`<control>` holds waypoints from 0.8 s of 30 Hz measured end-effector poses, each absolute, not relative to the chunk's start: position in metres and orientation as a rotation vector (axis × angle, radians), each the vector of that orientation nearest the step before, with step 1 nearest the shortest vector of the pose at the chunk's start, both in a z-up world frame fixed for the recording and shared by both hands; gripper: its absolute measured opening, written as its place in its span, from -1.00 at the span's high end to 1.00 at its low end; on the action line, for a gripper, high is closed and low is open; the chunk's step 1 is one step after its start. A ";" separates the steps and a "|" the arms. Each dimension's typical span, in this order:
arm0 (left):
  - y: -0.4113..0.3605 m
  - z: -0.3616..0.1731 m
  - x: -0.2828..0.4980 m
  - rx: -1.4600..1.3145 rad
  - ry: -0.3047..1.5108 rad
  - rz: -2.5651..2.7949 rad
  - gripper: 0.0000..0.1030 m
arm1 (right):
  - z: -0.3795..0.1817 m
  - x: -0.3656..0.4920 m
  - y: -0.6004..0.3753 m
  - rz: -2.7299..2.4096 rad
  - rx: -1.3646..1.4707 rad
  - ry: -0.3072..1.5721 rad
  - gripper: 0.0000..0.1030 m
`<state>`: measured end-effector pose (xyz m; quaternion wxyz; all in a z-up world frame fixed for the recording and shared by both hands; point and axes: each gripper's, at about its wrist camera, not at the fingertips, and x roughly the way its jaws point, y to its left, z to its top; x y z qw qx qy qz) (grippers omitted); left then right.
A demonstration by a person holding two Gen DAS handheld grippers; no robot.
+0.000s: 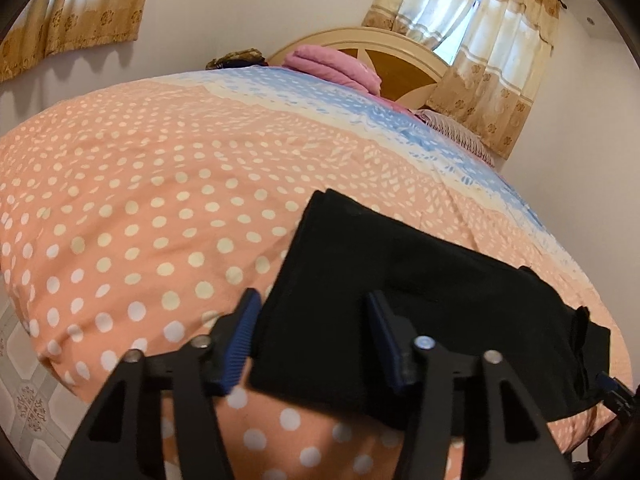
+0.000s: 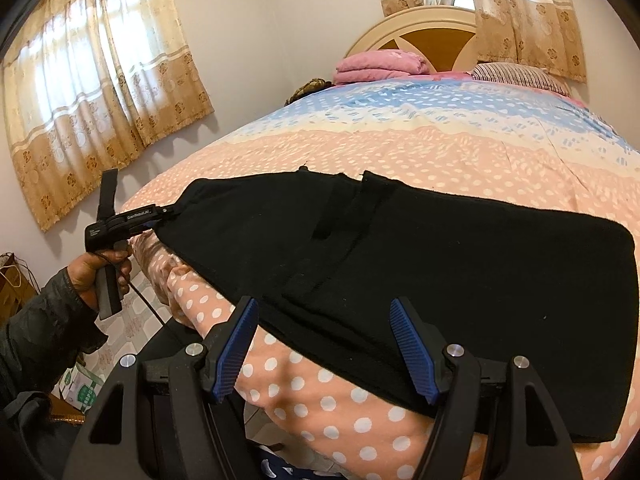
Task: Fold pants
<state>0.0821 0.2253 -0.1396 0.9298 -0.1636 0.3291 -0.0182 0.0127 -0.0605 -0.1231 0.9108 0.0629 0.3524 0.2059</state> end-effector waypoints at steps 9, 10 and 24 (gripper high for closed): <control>0.229 -0.130 0.071 -0.405 0.634 -0.078 0.64 | -0.126 0.013 -0.062 0.421 0.129 0.723 -0.36; 0.229 -0.129 0.069 -0.406 0.630 -0.082 0.65 | -0.126 0.013 -0.062 0.421 0.131 0.725 -0.36; 0.233 -0.106 0.062 -0.467 0.575 -0.144 0.74 | -0.127 0.014 -0.067 0.410 0.145 0.721 -0.36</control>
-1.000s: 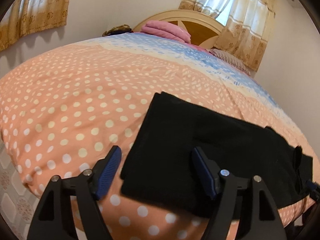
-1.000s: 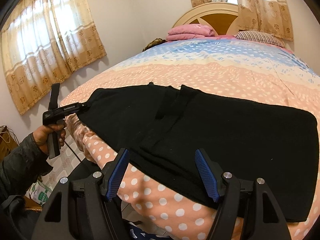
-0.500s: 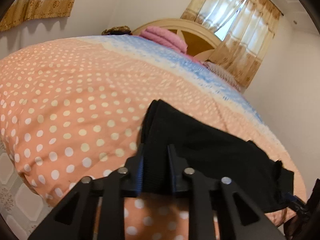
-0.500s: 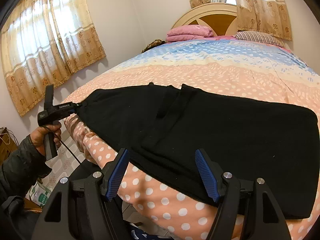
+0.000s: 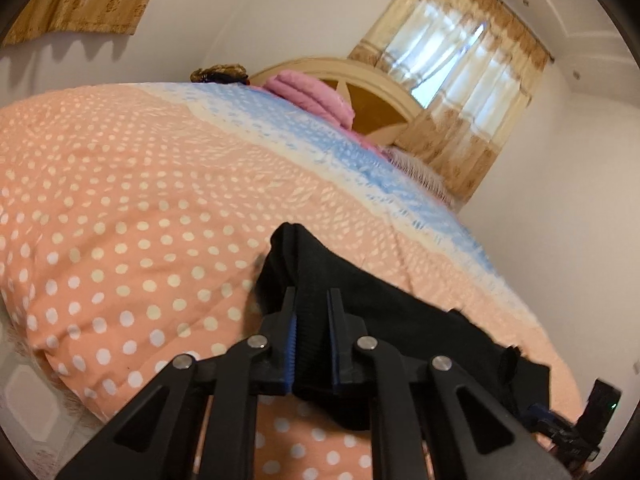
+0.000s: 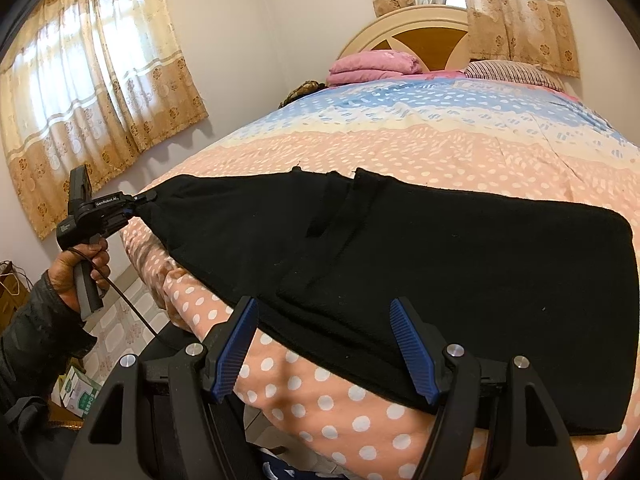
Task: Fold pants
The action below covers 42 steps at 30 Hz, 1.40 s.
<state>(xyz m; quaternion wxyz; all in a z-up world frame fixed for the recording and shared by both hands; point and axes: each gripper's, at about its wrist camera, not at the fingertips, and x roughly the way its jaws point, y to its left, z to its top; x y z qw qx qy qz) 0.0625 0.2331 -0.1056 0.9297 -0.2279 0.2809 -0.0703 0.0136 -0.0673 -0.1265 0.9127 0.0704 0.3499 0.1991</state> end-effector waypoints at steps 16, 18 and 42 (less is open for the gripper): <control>0.234 -0.148 0.065 -0.426 0.647 -0.078 -0.03 | -0.126 0.011 -0.061 0.410 0.138 0.719 -0.36; 0.237 -0.149 0.069 -0.456 0.651 -0.101 -0.04 | -0.125 0.011 -0.060 0.412 0.134 0.718 -0.36; 0.164 -0.032 0.035 -0.461 0.382 -0.479 0.63 | -0.098 0.001 -0.118 0.302 0.233 0.686 -0.36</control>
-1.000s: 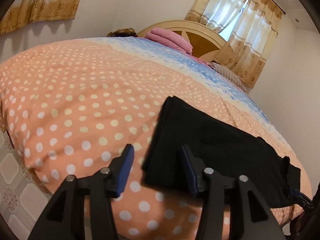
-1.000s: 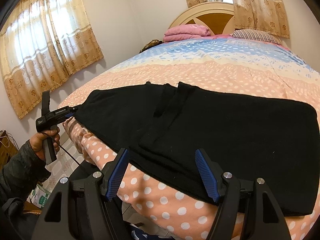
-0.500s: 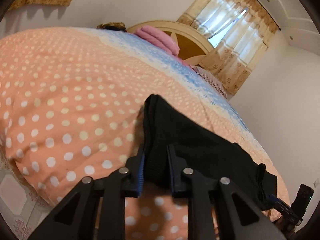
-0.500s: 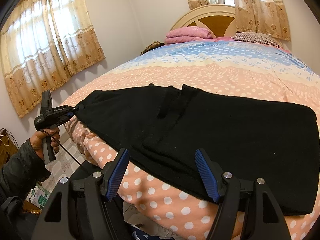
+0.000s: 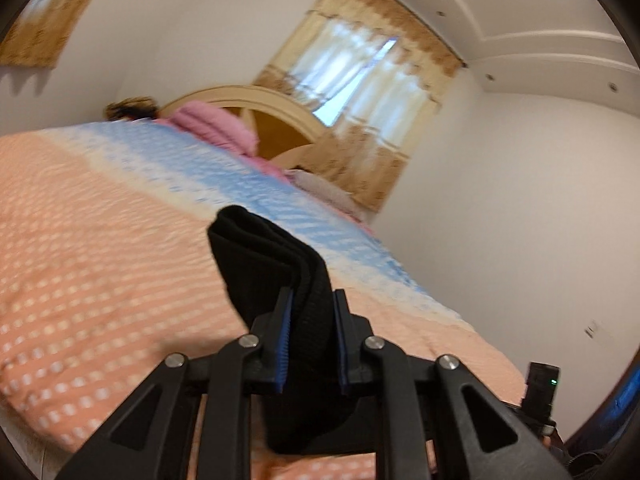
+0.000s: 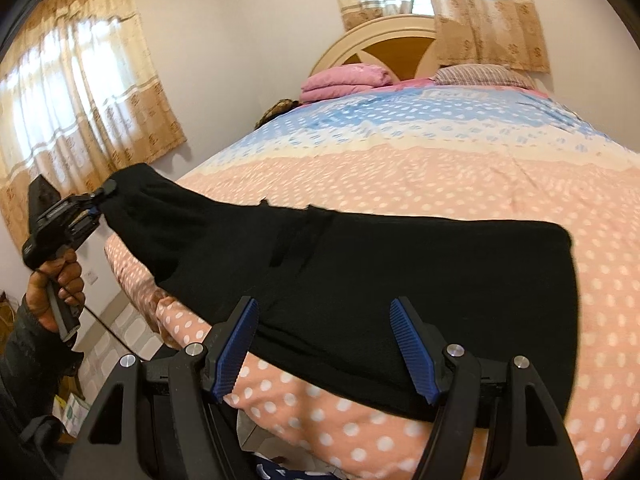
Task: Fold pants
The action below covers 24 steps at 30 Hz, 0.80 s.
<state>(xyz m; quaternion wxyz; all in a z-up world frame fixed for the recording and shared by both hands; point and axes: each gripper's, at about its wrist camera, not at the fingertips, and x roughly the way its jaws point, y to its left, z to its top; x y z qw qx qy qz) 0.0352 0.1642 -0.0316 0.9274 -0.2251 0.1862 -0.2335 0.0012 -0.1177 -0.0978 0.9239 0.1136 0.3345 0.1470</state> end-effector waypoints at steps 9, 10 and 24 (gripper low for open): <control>0.090 0.005 0.045 -0.393 0.384 -0.691 0.64 | -0.097 -0.014 -0.184 0.151 0.355 0.694 -0.36; 0.083 0.008 0.045 -0.388 0.387 -0.713 0.64 | -0.097 -0.017 -0.194 0.133 0.375 0.689 -0.36; -0.045 0.012 0.040 -0.236 0.518 -0.978 0.67 | -0.103 -0.034 -0.265 -0.055 0.544 0.625 -0.36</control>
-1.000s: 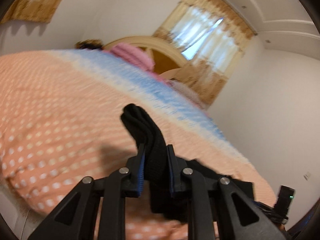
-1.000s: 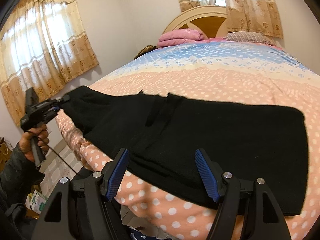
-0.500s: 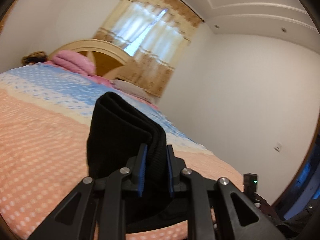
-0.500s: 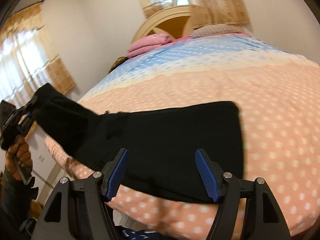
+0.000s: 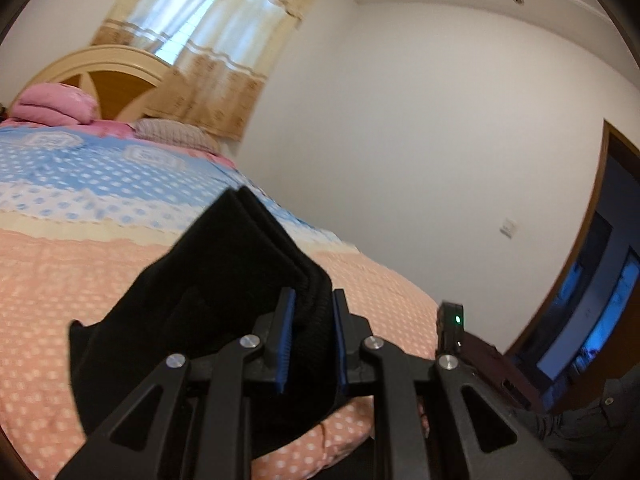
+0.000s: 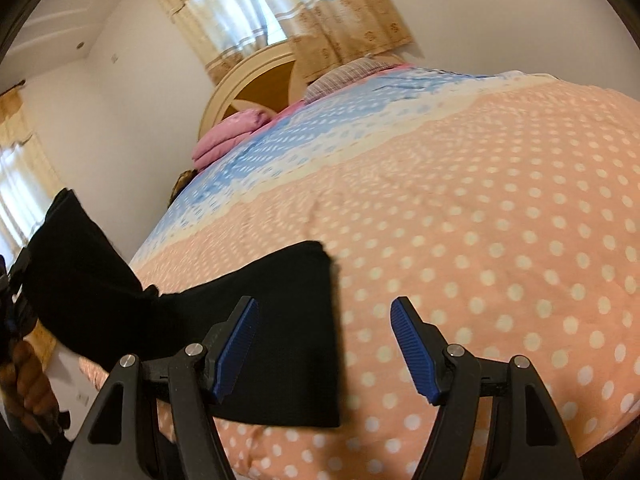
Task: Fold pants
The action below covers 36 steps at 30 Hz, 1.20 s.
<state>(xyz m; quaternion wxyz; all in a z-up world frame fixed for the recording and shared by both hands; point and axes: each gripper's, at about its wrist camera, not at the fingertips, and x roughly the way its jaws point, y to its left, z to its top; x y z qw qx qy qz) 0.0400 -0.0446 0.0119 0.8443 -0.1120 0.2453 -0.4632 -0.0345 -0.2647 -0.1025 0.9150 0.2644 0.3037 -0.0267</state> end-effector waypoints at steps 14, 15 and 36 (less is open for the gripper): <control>-0.099 -0.036 0.028 -0.121 0.641 -1.041 0.80 | -0.100 -0.038 -0.264 0.004 0.556 0.610 -0.38; -0.098 -0.033 0.027 -0.123 0.629 -1.033 0.77 | -0.100 -0.037 -0.259 0.032 0.553 0.617 -0.38; 0.025 -0.107 0.069 -0.177 0.646 -0.462 -0.61 | -0.121 0.013 -0.172 0.249 0.502 0.792 -0.38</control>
